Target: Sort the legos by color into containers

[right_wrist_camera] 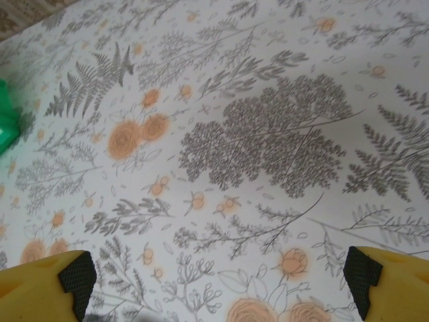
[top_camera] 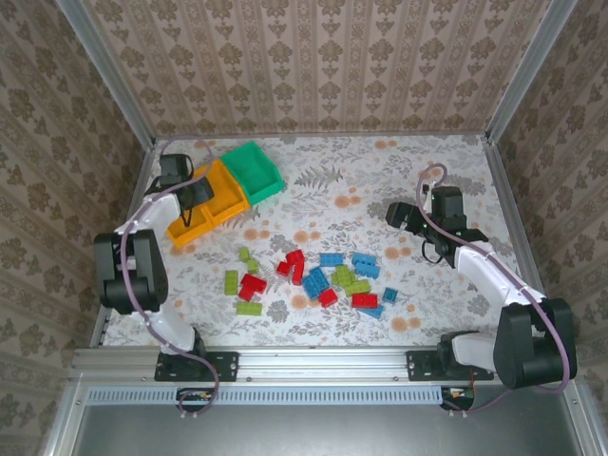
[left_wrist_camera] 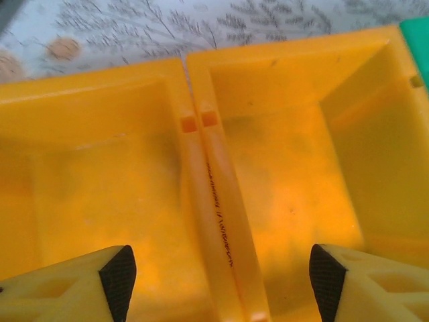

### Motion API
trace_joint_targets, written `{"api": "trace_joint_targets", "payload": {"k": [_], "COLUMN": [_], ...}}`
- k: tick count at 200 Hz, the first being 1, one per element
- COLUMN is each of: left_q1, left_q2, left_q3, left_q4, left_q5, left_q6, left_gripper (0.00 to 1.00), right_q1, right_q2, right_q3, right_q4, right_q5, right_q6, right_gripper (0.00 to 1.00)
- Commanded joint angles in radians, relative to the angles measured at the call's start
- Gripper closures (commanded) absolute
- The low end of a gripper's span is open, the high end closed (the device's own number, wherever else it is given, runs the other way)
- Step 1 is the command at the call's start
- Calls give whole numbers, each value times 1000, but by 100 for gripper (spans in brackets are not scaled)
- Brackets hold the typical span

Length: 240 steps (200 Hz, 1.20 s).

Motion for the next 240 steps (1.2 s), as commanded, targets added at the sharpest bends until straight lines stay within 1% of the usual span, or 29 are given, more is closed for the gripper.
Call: {"api": "trace_joint_targets", "payload": {"k": [1,19,38,52,71,89,113,163,182,207,240], "left_q1": [-9,-21,-37,-60,-100,-143,-198,-302,-338,-385,-444], "left_q2": [66,108,147,162,167,177,199,229,237,236,227], "left_q3": [48,72,103,119,132,157,192,231,240,222,185], "left_q4": [-79,-85,-106,-112,-108,-107,-110,-111,-123,-119,-97], "left_q5": [46,46,47,40,31,32,39,57,60,58,54], "left_q6": [9,9,23,40,58,76,72,-2,-40,-91,-144], "left_gripper": [31,37,50,58,66,70,71,71,66,67,67], "right_q1": [17,27,37,45,61,78,113,211,252,305,350], "right_q2": [-37,-54,-67,-66,-46,-31,-23,31,77,128,204], "right_q3": [2,5,10,31,87,116,131,119,126,140,163], "right_q4": [-54,-83,-119,-177,-306,-377,-418,-419,-416,-398,-391], "right_q5": [-11,9,20,33,73,72,75,97,101,112,123], "right_q6": [14,15,15,18,30,30,48,171,206,243,271], "right_gripper": [2,2,2,2,4,6,7,8,8,8,8]}}
